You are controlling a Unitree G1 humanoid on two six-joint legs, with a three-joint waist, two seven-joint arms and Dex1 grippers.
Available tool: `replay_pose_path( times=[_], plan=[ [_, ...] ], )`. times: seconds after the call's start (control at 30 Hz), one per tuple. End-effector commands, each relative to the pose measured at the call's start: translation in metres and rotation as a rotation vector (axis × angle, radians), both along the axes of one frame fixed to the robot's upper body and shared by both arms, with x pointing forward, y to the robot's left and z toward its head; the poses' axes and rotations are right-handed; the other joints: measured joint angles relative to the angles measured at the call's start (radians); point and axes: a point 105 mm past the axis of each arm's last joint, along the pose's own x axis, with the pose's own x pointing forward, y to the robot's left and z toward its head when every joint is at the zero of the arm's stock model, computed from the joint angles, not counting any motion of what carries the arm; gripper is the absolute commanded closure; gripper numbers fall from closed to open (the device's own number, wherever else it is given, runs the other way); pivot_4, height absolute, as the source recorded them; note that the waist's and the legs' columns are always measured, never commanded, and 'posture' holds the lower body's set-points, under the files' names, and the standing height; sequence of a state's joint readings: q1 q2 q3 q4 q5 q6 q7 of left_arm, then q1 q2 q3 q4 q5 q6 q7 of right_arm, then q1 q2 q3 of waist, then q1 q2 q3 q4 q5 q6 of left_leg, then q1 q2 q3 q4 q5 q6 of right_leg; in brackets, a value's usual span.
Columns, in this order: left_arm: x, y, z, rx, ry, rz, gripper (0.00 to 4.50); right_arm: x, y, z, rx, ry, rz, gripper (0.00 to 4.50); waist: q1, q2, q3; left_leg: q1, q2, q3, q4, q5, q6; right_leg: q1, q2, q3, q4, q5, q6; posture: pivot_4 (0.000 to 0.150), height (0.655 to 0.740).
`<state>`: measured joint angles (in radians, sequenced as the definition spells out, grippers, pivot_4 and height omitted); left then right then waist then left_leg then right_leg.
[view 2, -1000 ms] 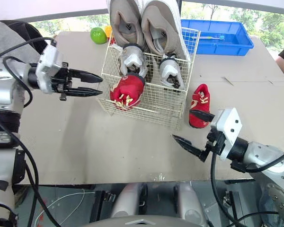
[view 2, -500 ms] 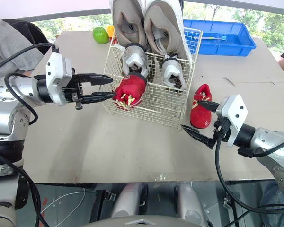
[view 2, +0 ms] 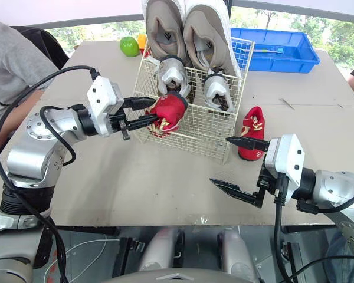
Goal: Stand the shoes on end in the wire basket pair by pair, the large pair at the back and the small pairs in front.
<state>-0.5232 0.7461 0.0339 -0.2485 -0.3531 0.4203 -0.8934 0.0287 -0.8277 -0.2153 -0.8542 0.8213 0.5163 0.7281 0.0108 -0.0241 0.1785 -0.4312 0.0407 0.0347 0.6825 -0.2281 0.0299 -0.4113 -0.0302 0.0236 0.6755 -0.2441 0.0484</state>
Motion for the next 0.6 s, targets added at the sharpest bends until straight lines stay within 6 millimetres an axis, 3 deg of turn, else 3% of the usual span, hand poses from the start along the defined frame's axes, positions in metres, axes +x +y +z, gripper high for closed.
replay_pose_path(
  times=[0.03,0.4,0.6],
  plan=[
    [-0.003,0.005,0.01,-0.081,-0.052,0.057,4.33,-0.006,0.001,0.007,0.007,-0.063,0.004,0.09,0.0,0.0,0.0,0.0,0.0,0.0,0.0,0.0,0.0,0.0,0.0,0.001,0.0,0.0,0.0,0.15,0.74],
    [-0.02,0.027,0.009,-0.492,-0.022,0.349,4.48,-0.002,0.002,0.003,0.02,-0.022,0.029,0.09,0.002,0.0,0.0,0.0,0.001,-0.001,0.0,0.0,0.0,0.0,-0.001,0.001,0.0,0.0,0.0,0.15,0.74],
    [-0.014,0.025,0.021,-0.581,0.04,0.377,4.48,0.006,0.005,0.005,0.014,-0.024,0.058,0.09,0.003,-0.001,0.0,0.0,-0.001,-0.002,0.0,0.0,0.0,0.0,-0.001,0.0,0.0,0.0,0.0,0.15,0.74]
  ],
)
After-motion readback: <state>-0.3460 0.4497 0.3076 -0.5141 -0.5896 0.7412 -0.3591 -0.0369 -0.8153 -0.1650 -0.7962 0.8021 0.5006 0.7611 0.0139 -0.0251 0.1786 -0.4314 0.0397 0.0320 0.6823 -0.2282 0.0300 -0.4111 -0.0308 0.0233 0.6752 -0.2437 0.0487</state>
